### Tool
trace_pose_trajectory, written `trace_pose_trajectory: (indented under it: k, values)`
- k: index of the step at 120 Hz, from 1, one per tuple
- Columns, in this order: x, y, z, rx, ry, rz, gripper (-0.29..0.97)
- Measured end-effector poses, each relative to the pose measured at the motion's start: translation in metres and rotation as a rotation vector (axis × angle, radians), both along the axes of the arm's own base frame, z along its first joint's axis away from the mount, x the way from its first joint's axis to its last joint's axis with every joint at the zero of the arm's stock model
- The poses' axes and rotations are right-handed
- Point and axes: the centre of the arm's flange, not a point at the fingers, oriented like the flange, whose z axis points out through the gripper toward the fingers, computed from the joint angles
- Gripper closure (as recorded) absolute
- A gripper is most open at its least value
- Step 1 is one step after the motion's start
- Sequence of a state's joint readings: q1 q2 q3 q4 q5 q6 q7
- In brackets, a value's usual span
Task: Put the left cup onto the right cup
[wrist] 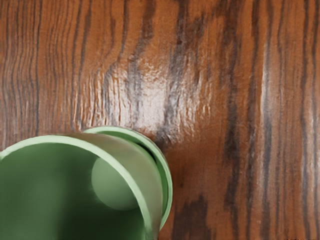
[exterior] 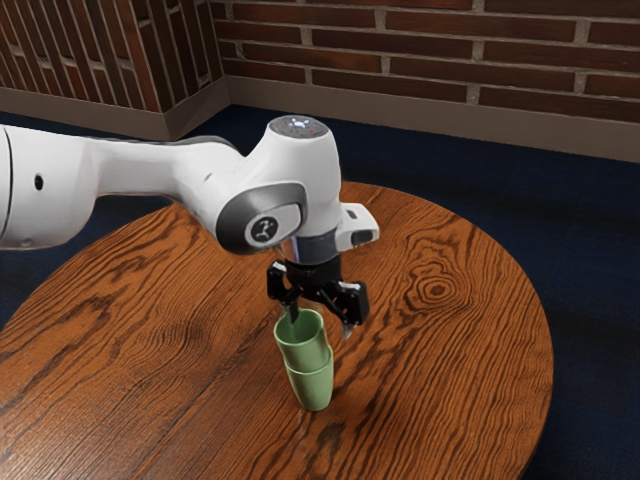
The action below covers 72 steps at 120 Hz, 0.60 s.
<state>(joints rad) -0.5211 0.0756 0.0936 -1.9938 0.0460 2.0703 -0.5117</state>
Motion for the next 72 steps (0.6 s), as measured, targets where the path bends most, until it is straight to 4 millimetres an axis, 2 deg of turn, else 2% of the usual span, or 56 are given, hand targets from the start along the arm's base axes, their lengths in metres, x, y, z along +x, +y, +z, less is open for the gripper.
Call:
trace_pose_trajectory:
  k: [21, 33, 53, 72]
  values:
    - [-0.003, 0.004, 0.04, -0.011, -0.019, 0.002, 0.02]
    - [-0.002, 0.002, 0.072, -0.016, -0.043, -0.02, 0.02]
    - [-0.004, 0.001, 0.116, -0.013, -0.061, -0.131, 0.02]
    - [-0.007, 0.004, 0.171, -0.007, -0.067, -0.232, 0.02]
